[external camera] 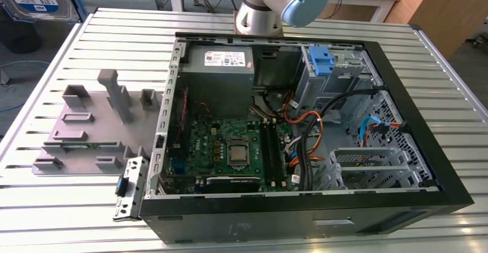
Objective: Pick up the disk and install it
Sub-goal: 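Pick up the disk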
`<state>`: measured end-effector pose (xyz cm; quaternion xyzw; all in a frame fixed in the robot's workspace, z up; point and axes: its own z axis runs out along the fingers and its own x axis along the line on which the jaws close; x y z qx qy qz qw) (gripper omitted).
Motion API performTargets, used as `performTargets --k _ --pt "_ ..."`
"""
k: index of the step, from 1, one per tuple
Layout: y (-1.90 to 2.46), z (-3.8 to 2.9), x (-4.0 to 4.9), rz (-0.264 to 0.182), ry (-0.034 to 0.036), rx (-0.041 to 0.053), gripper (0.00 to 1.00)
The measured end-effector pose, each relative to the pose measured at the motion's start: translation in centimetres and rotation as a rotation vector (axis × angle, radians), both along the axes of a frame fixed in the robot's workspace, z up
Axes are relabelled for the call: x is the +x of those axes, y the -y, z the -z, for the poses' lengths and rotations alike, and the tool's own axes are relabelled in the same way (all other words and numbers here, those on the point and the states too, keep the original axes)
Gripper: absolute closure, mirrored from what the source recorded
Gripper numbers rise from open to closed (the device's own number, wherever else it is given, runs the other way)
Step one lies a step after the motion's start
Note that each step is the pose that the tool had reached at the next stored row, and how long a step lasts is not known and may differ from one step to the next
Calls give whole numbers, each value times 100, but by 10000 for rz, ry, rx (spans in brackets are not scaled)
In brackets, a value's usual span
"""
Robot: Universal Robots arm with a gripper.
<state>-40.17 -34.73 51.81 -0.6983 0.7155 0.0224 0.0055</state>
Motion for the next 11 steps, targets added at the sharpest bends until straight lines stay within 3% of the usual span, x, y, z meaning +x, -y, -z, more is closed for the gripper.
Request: performTargets --k 11 --pt "0 -37 0 0 0 0 65"
